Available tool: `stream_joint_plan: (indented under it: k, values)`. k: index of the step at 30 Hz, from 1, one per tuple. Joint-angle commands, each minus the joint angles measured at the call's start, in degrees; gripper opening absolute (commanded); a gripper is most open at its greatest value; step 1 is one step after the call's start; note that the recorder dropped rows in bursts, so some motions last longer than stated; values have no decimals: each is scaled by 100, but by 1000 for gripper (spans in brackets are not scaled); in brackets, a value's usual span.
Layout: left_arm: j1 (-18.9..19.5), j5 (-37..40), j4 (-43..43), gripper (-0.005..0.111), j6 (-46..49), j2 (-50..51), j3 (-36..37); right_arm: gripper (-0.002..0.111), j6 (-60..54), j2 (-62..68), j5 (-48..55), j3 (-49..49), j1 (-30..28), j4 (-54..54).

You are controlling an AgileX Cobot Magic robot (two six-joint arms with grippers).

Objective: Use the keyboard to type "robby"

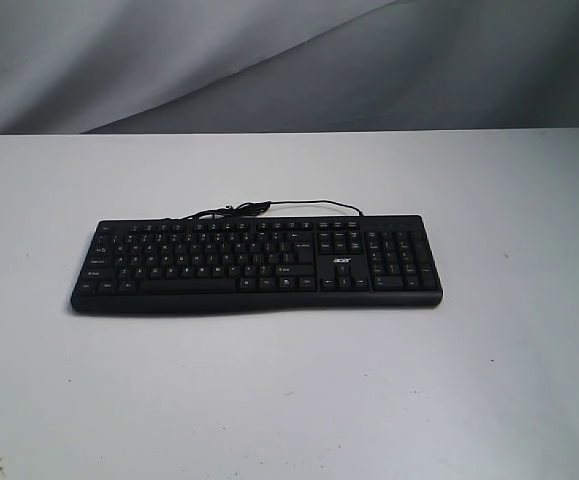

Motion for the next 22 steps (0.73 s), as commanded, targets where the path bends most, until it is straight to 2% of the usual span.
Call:
stream_joint_plan:
  k: [1,22]
  values:
    - [11,-26,-46,1,-23,-15,25,0,7,-11,15,19,-41,-31]
    - [11,-26,-46,1,-23,-15,25,0,7,-11,15,19,-41,-31]
